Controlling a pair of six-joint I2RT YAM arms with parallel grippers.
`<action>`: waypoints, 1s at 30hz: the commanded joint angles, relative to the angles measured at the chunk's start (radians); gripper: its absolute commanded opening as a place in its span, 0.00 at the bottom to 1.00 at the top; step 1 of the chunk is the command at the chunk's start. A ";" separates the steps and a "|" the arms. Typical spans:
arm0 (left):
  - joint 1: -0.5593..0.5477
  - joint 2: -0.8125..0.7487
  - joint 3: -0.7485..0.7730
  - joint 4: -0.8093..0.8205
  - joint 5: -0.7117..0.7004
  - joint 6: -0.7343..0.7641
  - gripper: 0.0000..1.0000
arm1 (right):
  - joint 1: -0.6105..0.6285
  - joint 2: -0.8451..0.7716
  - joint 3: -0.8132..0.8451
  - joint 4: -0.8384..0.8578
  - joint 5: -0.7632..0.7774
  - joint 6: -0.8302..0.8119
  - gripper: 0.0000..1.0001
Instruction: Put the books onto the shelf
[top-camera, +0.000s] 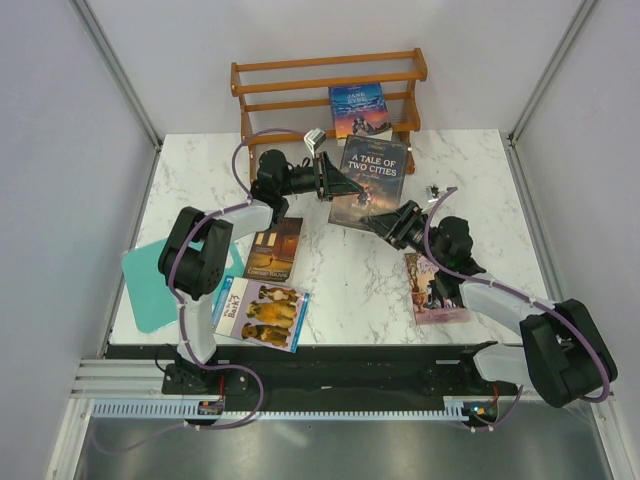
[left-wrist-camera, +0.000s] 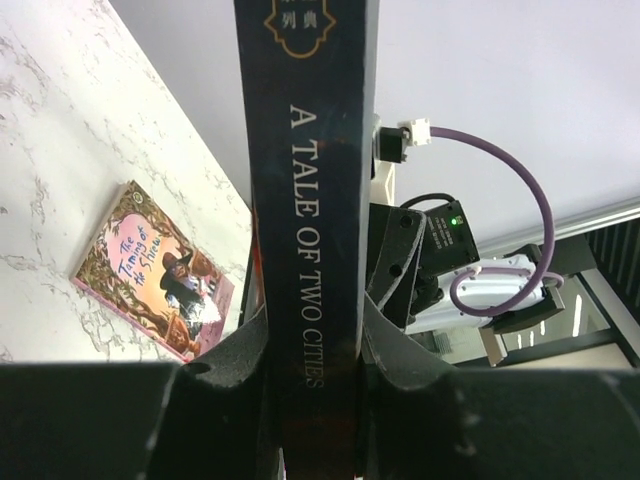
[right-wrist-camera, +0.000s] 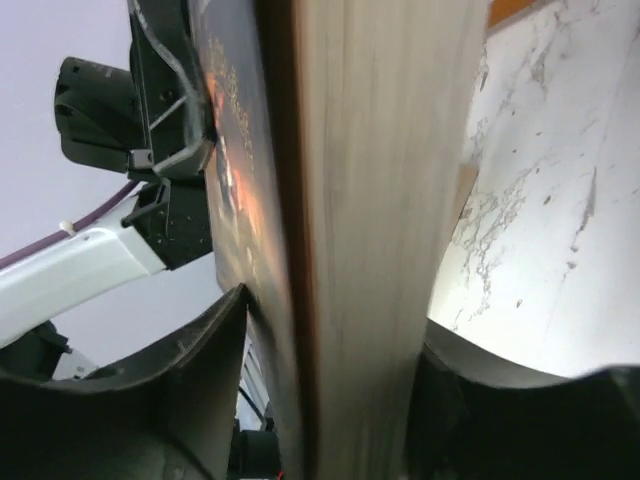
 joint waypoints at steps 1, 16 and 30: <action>-0.006 -0.017 0.073 0.083 -0.028 0.016 0.02 | 0.006 0.007 0.024 0.044 0.005 0.025 0.41; 0.145 -0.304 -0.015 -0.741 -0.214 0.689 0.75 | -0.042 0.147 0.289 -0.216 -0.130 -0.137 0.01; 0.213 -0.574 -0.205 -1.092 -0.376 0.947 0.78 | -0.105 0.365 0.690 -0.338 -0.332 -0.196 0.01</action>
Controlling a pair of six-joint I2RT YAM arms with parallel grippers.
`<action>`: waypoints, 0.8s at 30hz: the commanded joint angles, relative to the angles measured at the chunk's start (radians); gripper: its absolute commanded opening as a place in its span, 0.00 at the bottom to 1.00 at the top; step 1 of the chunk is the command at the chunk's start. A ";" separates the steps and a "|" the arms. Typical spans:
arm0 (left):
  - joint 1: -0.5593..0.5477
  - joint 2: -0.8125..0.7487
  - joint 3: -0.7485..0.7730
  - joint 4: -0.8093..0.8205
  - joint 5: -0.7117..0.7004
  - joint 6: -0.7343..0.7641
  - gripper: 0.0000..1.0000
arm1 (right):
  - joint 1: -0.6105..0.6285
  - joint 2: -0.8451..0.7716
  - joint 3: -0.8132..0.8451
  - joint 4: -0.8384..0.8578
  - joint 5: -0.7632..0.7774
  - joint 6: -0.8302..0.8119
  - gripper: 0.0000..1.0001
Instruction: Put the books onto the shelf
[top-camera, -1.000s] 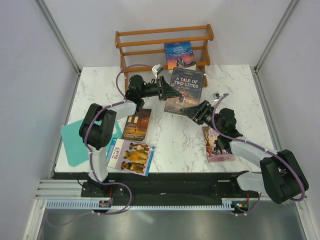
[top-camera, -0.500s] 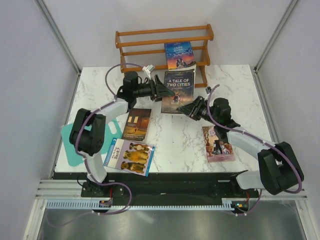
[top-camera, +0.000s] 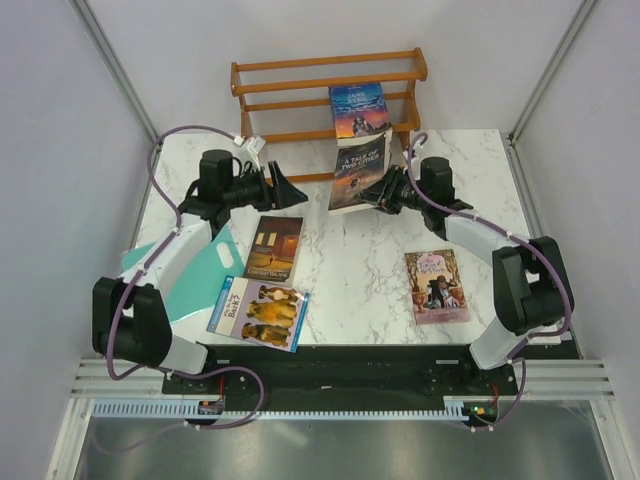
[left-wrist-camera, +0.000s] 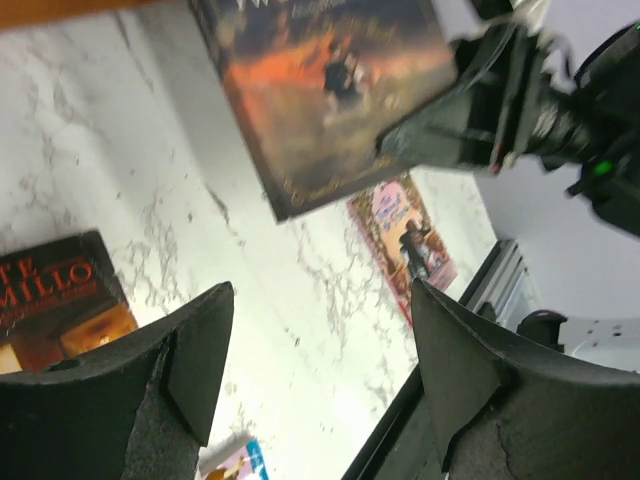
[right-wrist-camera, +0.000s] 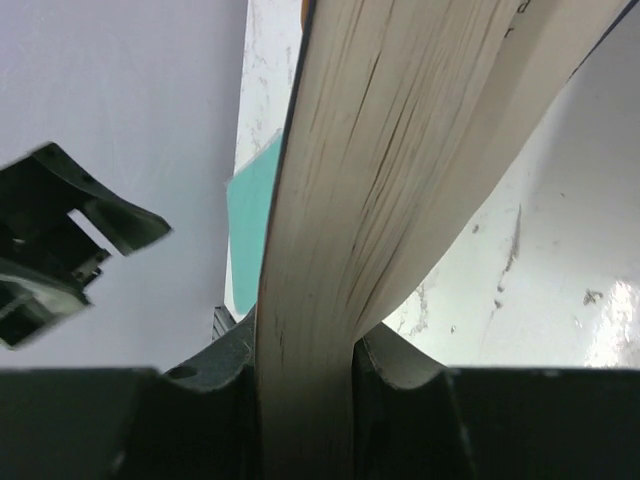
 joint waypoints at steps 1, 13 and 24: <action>-0.005 -0.040 -0.061 -0.123 -0.056 0.148 0.78 | 0.001 -0.003 0.203 0.111 -0.130 -0.047 0.01; -0.004 -0.050 -0.089 -0.174 -0.095 0.212 0.78 | 0.003 -0.044 0.192 0.130 -0.248 0.053 0.01; -0.004 -0.050 -0.101 -0.189 -0.112 0.233 0.78 | 0.001 0.020 0.316 0.174 -0.280 0.069 0.01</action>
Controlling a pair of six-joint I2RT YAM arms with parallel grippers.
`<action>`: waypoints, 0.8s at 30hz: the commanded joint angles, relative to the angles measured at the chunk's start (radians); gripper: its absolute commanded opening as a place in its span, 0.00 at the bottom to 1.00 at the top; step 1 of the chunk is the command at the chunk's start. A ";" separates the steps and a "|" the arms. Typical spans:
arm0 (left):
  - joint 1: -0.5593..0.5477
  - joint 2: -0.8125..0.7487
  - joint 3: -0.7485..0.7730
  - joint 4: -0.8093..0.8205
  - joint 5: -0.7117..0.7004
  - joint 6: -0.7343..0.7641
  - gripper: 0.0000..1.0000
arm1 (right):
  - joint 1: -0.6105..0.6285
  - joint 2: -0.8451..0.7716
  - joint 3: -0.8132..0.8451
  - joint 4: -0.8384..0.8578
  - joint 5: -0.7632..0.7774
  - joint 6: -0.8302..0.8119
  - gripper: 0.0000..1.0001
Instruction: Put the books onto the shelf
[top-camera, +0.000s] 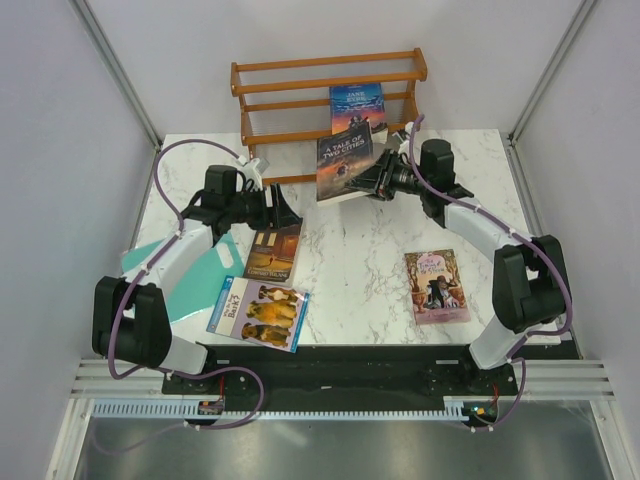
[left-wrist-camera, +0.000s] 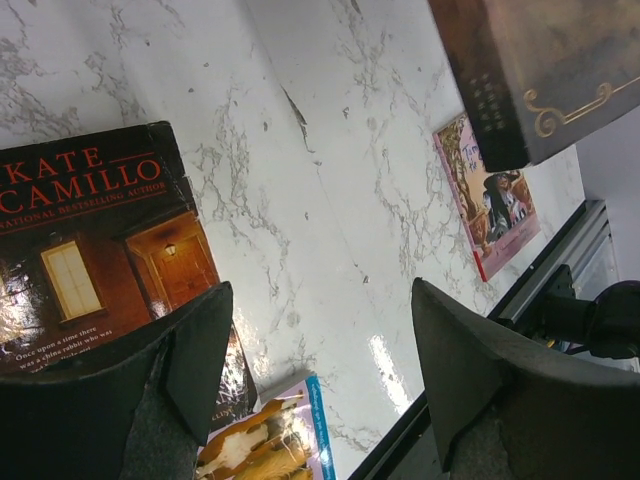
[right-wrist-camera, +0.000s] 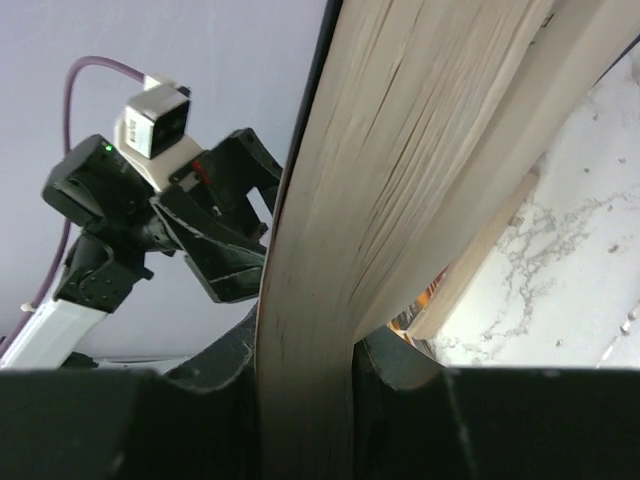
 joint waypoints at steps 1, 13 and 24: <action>0.000 -0.035 -0.011 -0.011 -0.024 0.064 0.78 | -0.001 -0.003 0.164 0.213 -0.072 0.021 0.01; 0.001 -0.038 -0.019 -0.024 -0.042 0.079 0.78 | -0.033 0.149 0.290 0.224 -0.057 0.071 0.01; 0.000 -0.046 -0.022 -0.038 -0.065 0.102 0.79 | -0.074 0.270 0.302 0.409 -0.065 0.197 0.02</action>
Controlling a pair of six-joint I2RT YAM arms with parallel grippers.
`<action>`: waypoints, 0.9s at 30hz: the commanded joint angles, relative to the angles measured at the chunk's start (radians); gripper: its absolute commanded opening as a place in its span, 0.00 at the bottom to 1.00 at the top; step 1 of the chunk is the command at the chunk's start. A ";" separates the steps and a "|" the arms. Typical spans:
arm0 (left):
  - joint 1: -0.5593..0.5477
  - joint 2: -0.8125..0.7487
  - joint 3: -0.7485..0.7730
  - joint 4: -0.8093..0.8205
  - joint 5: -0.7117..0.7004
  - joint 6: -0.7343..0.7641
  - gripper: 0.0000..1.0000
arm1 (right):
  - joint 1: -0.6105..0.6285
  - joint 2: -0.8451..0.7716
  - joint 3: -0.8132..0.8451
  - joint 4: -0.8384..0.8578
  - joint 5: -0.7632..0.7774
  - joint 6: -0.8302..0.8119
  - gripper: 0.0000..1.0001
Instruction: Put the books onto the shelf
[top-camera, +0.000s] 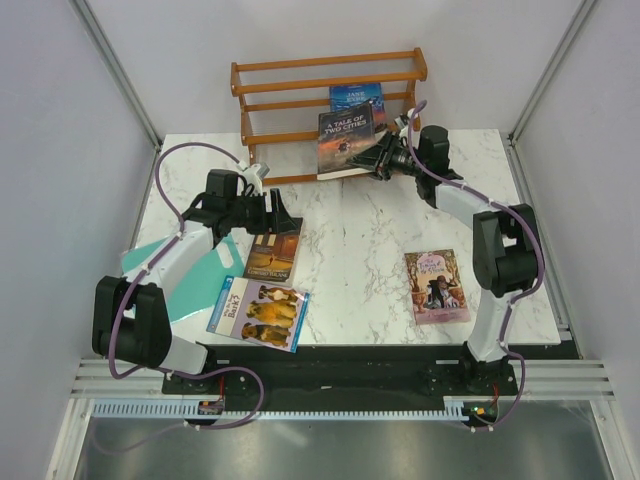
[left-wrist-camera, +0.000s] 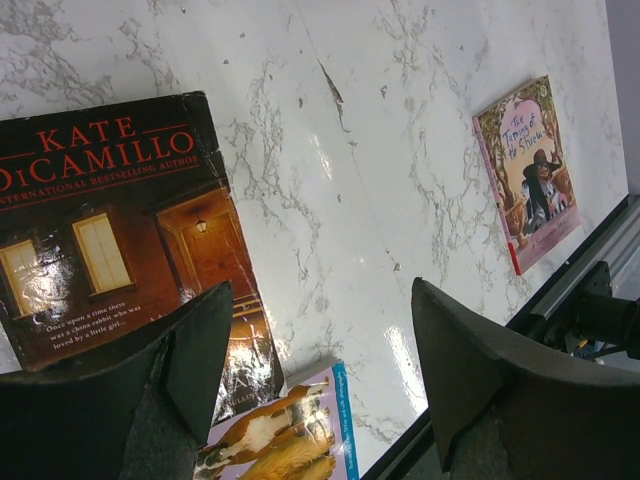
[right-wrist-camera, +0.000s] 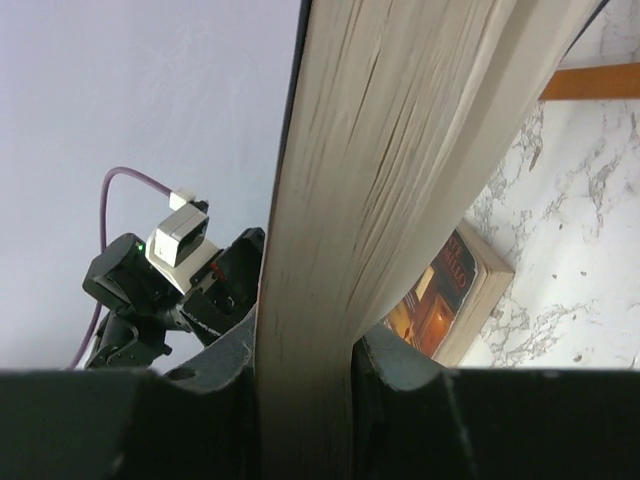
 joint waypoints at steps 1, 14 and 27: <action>0.000 -0.045 -0.001 0.001 -0.015 0.054 0.78 | -0.020 0.002 0.087 0.274 -0.025 0.078 0.02; 0.000 -0.045 -0.002 -0.002 -0.015 0.059 0.79 | -0.059 0.217 0.434 0.149 -0.044 0.170 0.11; 0.001 -0.049 -0.005 -0.001 -0.005 0.062 0.79 | -0.079 0.277 0.514 -0.068 0.054 0.136 0.53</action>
